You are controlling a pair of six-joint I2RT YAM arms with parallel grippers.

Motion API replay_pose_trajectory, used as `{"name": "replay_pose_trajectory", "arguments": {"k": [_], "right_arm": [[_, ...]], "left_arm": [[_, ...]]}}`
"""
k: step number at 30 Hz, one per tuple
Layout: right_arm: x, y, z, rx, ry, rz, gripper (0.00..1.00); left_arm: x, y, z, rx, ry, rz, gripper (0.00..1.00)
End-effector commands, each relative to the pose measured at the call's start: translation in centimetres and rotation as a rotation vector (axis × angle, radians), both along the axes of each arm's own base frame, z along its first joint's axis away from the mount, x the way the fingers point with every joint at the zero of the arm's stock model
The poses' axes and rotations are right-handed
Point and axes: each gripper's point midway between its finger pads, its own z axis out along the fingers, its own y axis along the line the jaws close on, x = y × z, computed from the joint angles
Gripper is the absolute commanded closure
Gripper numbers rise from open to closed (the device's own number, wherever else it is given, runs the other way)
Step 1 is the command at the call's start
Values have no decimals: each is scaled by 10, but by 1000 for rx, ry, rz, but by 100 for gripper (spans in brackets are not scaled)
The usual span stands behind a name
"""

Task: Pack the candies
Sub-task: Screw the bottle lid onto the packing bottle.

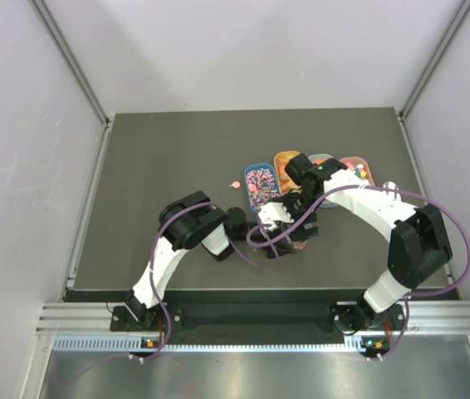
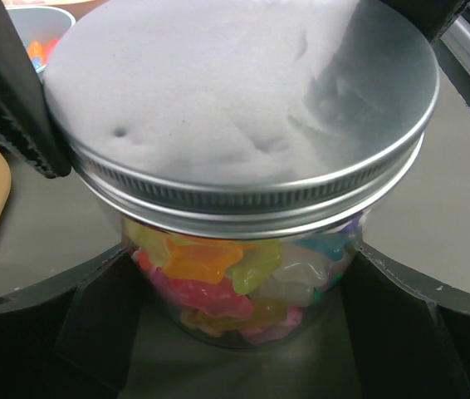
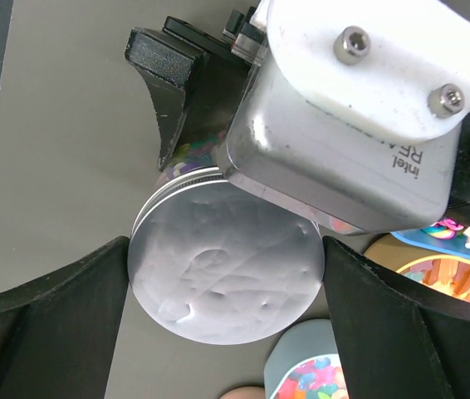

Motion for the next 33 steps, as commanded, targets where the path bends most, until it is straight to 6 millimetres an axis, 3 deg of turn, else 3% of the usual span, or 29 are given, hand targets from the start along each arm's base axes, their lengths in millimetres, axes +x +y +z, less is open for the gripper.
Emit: {"name": "replay_pose_trajectory", "arguments": {"k": [1,4,7,8,9,10,20,33], "right_arm": [[-8,1,7,14,34,-14,18],[-7,1,4,10,37,-30,23],[-7,2,-2,-11,76,-78,57],[-7,2,-3,-22,100,-123,88],[-7,3,-4,-26,110,-148,97],[-6,3,-7,-35,124,-172,100],[-22,2,-23,-75,250,-431,100],[-38,9,-33,-42,346,-645,100]], "left_arm": [[14,18,-57,160,28,126,100],[15,18,-56,159,25,129,100],[14,18,-57,162,28,127,100],[14,18,-58,162,27,127,100],[14,18,-57,159,25,126,100],[15,18,-56,158,24,129,100],[16,17,-55,156,29,136,100],[16,17,-52,148,29,139,100]]}}
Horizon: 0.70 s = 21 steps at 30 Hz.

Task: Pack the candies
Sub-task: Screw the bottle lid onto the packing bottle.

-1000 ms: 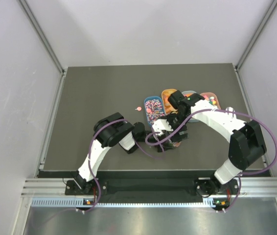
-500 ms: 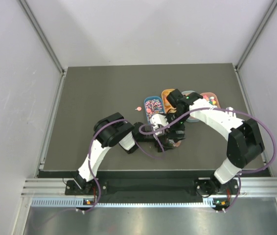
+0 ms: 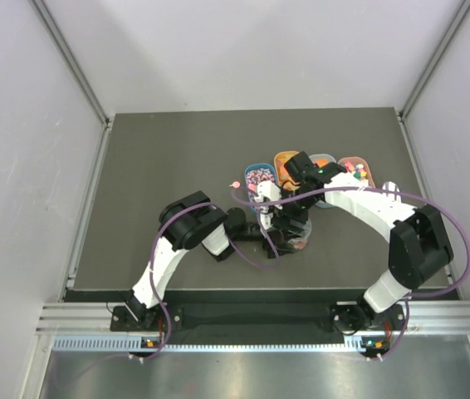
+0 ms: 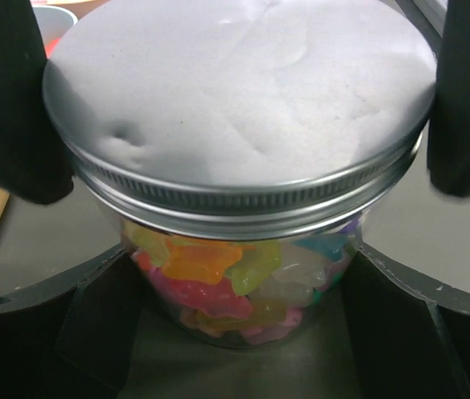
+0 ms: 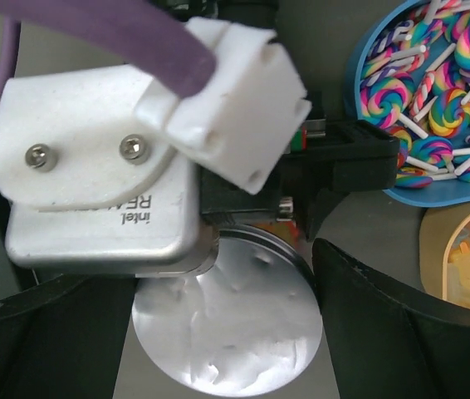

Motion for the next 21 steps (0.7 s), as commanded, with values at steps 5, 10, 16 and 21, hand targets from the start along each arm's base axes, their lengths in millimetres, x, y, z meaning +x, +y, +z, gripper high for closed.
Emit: {"name": "replay_pose_trajectory", "arguments": {"k": [5,10,16,21], "right_arm": [[-36,-10,-26,-19,149,-131,31],[-29,-13,-13,22,31,-98,0],[-32,-18,-3,57,-49,-23,0],[-36,-12,20,165,-98,66,0]], "left_arm": [[16,18,-54,149,25,132,100],[16,18,-52,141,19,134,100],[15,18,-49,135,20,132,100],[11,19,-49,131,8,108,100]]}}
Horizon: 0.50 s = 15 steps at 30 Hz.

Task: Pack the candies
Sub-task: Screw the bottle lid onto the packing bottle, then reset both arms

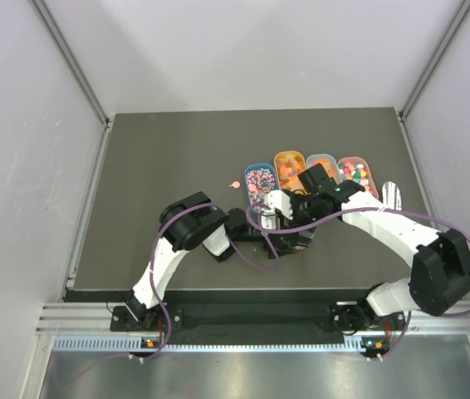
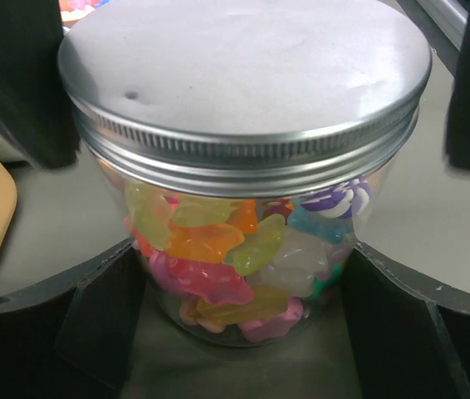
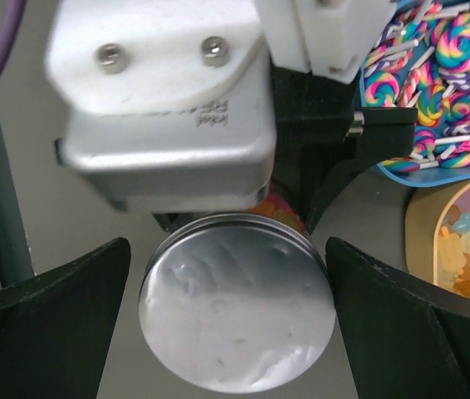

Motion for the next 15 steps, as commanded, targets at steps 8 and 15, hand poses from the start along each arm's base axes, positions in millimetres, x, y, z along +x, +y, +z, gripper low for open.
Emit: {"name": "replay_pose_trajectory", "arguments": {"k": [8,15], "right_arm": [[-36,18,74,289,71,226,0],[27,3,112,367,-123,37,0]], "left_arm": [[-6,23,-40,113,68,24,100],[-16,27,-37,116,117,-24,100]]}}
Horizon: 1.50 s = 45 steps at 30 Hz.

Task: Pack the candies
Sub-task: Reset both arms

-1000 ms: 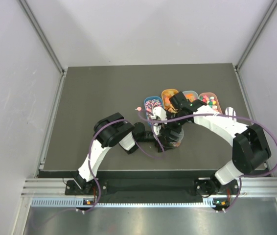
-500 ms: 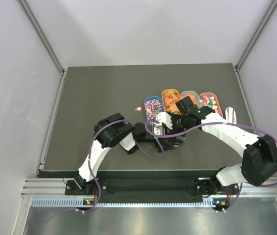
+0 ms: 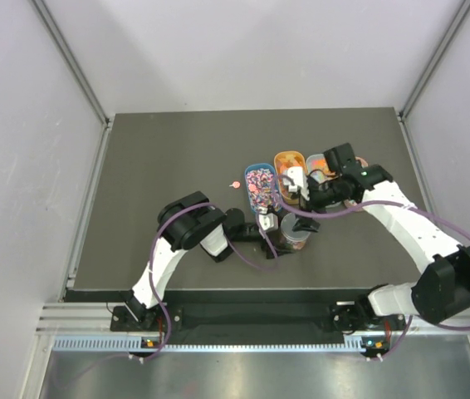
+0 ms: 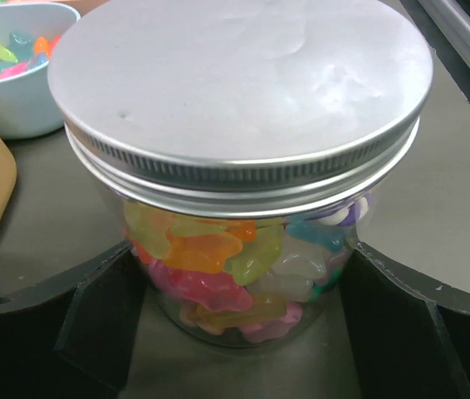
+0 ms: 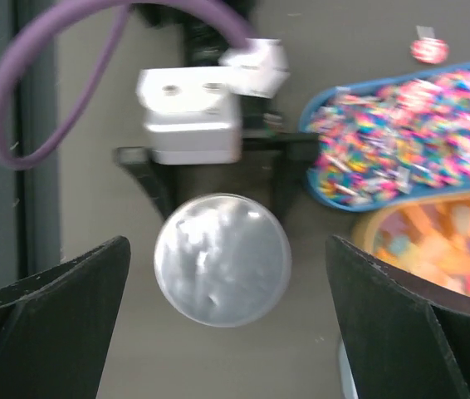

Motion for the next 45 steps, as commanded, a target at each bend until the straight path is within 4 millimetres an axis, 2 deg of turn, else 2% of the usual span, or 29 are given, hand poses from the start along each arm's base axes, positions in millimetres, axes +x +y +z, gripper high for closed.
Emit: {"name": "replay_pose_trajectory", "arguments": {"k": [1,2,3,4,5,6,7,10,11,13,14,19,26,29,31,38,42,45], "right_arm": [[36,-4,42,126,-119,-146,0],[43,-10,35,130,-119,-205,0],[54,-22,42,151,-154,-285,0],[72,-27,53,199,-199,-377,0],[75,-36,42,202,-188,-433,0],[83,-47,48,218,-224,-500,0],[91,-55,45,224,-233,-573,0],[95,-68,40,218,-233,-639,0],[96,-70,38,215,-227,-651,0],[97,-75,36,218,-207,-678,0],[98,-76,35,217,-206,-683,0],[105,-82,40,226,-218,-709,0],[108,-82,43,227,-229,-698,0],[106,-82,47,223,-232,-687,0],[104,-83,48,216,-237,-683,0],[98,-90,50,230,-242,-716,0],[98,-96,50,233,-239,-758,0],[104,-111,62,230,-247,-848,0]], "left_arm": [[-16,21,-36,106,82,-37,100],[-16,21,-37,109,86,-39,100],[-17,21,-37,111,90,-43,100],[-18,21,-37,113,92,-43,93],[-18,21,-37,113,88,-44,89],[-18,21,-37,112,82,-45,84],[-17,23,-37,111,81,-39,65],[-19,25,-37,112,79,-38,46],[-19,26,-36,111,76,-35,33],[-20,28,-35,108,71,-28,18],[-21,28,-31,102,65,-27,1],[-21,34,-25,97,61,-6,1],[-21,20,-18,63,61,-67,1],[-16,23,-10,55,63,-53,1],[-17,32,-6,58,67,-53,1],[-23,73,-15,104,128,-1,1],[-27,89,-16,127,146,17,2],[-21,106,-2,119,126,98,1]]}}
